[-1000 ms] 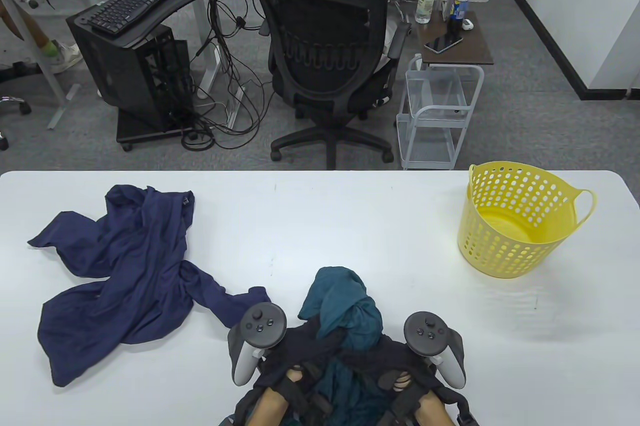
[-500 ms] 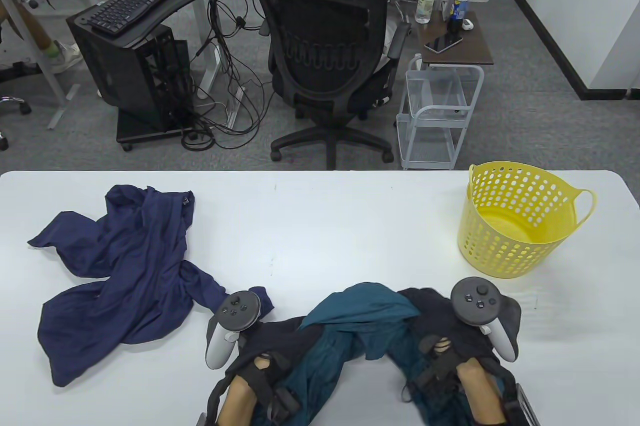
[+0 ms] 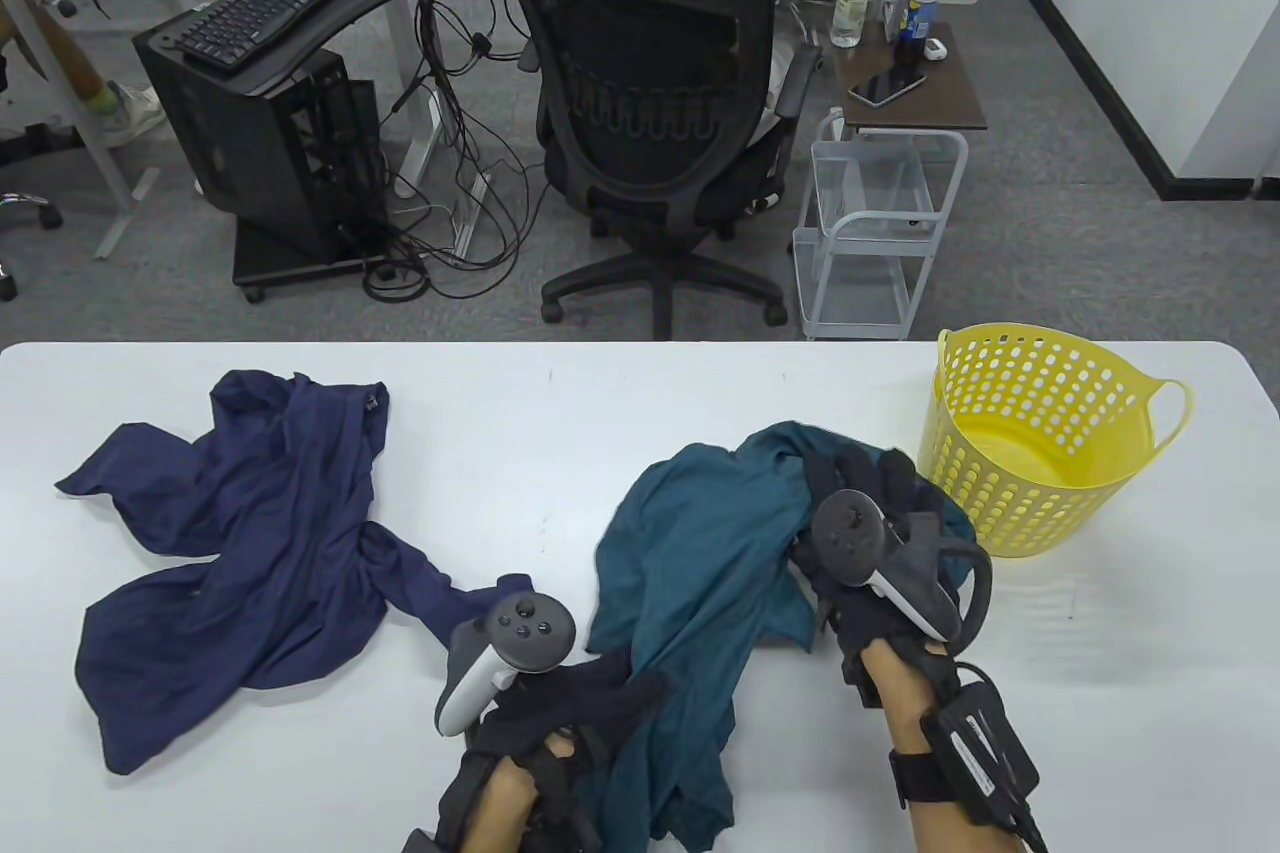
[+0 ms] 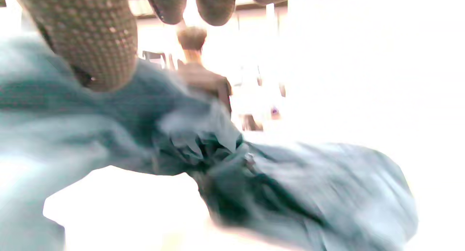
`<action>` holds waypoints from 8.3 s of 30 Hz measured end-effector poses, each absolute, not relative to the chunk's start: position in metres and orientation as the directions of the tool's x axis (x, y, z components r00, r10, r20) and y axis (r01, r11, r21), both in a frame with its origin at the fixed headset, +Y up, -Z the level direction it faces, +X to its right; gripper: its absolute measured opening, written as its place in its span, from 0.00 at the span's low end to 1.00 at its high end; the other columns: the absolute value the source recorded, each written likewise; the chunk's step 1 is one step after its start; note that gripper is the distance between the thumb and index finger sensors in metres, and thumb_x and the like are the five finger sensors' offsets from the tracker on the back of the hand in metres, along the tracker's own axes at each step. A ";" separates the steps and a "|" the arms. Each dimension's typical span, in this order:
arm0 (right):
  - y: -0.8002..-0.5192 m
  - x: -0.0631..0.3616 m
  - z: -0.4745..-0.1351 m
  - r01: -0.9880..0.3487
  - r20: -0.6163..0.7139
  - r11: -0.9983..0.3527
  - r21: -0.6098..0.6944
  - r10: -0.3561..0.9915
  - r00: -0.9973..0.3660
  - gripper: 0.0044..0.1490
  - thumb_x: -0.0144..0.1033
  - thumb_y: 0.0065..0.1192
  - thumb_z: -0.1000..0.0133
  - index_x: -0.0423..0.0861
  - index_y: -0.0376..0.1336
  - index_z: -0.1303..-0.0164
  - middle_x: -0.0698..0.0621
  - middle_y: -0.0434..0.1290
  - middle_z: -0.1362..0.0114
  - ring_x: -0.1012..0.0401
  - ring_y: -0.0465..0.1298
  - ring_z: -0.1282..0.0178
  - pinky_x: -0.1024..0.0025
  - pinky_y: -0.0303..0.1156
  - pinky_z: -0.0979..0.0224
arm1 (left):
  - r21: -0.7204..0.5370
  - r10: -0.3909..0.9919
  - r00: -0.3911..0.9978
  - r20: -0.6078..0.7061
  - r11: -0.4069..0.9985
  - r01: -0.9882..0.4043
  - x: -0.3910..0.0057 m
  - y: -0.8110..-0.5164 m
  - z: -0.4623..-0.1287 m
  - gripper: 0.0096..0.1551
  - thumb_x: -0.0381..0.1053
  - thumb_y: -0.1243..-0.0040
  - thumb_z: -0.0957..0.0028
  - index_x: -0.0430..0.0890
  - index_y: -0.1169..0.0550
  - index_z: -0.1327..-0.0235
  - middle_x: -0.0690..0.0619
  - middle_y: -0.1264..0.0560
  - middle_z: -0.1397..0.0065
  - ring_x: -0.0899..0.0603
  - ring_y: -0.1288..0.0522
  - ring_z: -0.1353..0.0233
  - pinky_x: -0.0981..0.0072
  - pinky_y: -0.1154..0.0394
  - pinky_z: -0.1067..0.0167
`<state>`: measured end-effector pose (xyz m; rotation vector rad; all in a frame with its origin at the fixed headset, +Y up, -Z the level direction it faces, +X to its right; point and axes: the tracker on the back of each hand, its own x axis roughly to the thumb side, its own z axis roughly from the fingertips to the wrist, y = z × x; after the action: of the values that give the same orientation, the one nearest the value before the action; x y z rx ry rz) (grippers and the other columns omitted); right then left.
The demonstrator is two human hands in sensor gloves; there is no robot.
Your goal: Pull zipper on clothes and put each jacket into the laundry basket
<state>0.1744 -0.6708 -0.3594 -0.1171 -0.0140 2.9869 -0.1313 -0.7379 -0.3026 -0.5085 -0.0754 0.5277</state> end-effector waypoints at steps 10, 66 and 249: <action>-0.694 0.127 -0.289 -0.227 0.272 -0.970 0.081 0.241 -0.932 0.27 0.54 0.77 0.50 0.60 0.76 0.41 0.57 0.78 0.28 0.49 0.75 0.29 0.40 0.62 0.25 | -0.297 0.236 0.971 0.034 0.930 -0.216 -0.141 -0.713 -0.302 0.27 0.59 0.40 0.52 0.69 0.25 0.36 0.60 0.28 0.21 0.35 0.37 0.18 0.31 0.41 0.29; -0.748 0.049 -0.365 -0.313 0.012 -0.935 0.166 0.319 -0.948 0.43 0.59 0.64 0.46 0.57 0.57 0.21 0.54 0.57 0.11 0.43 0.61 0.17 0.42 0.60 0.22 | -0.319 0.163 0.984 -0.067 0.931 -0.176 -0.150 -0.745 -0.316 0.32 0.66 0.46 0.55 0.66 0.26 0.33 0.55 0.35 0.16 0.34 0.48 0.17 0.35 0.42 0.28; -0.769 0.140 -0.314 -0.455 0.033 -0.886 0.087 0.459 -0.888 0.28 0.53 0.59 0.42 0.60 0.69 0.32 0.57 0.71 0.20 0.50 0.67 0.20 0.42 0.60 0.23 | 0.108 0.159 0.974 -0.159 0.984 -0.143 -0.161 -0.701 -0.281 0.31 0.58 0.36 0.55 0.64 0.26 0.35 0.60 0.23 0.32 0.48 0.18 0.40 0.40 0.26 0.38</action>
<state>0.1403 -0.7689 -0.3141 0.0720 0.1056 2.6632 -0.1608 -0.7010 -0.2813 0.0965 0.1677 0.1524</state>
